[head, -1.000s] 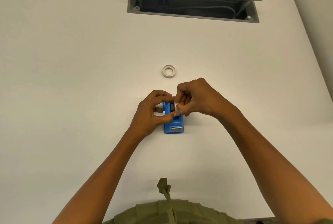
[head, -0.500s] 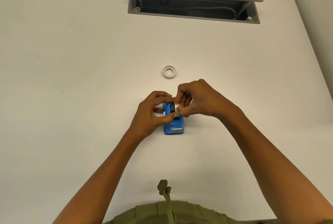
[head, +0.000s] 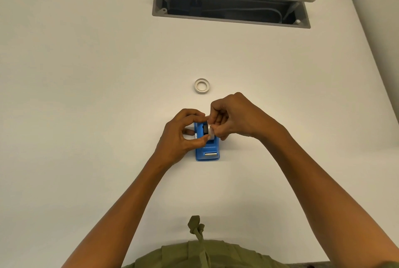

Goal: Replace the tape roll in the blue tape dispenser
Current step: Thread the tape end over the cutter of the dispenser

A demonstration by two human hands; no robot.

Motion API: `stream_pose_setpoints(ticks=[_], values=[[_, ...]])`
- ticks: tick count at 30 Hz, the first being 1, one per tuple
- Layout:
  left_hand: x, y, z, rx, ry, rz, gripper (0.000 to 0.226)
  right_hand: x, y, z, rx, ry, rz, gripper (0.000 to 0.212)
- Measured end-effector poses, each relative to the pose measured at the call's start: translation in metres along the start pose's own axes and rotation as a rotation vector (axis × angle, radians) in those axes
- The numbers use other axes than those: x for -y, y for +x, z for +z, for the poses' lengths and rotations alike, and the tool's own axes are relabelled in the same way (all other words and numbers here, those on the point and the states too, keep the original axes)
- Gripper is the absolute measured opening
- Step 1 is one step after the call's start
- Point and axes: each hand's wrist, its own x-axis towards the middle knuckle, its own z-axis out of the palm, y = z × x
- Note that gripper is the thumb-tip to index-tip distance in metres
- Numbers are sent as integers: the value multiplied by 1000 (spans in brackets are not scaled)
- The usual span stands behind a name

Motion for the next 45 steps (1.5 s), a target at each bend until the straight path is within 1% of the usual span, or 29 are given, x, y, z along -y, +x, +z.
stream_pose_setpoints(ticks=[12, 16, 19, 21, 27, 32, 40, 43, 45], values=[[-1, 0, 0, -2, -4, -2, 37, 2, 1, 2, -20, -74, -13, 11], [-2, 0, 0, 1, -6, 4, 37, 2, -3, 0, -27, -53, -20, 9], [-2, 0, -2, 11, -8, 17, 39, 2, -6, -1, 1, -68, -18, 16], [-1, 0, -2, 13, -7, 19, 39, 2, -5, -1, 3, -34, -3, 18], [-2, 1, -1, 7, -5, 5, 38, 0, -4, -2, -5, 26, 5, 8], [-3, 1, 0, 3, -9, -3, 37, -1, -5, -1, -28, 34, -9, 5], [-2, 0, 0, -2, -11, 1, 38, -7, -15, 1, -130, 5, -70, 3], [-1, 0, 0, -6, -11, 19, 39, -11, -21, 6, -218, -72, -118, 11], [0, 1, 0, -6, -16, 21, 39, -11, -24, 11, -261, -105, -143, 12]])
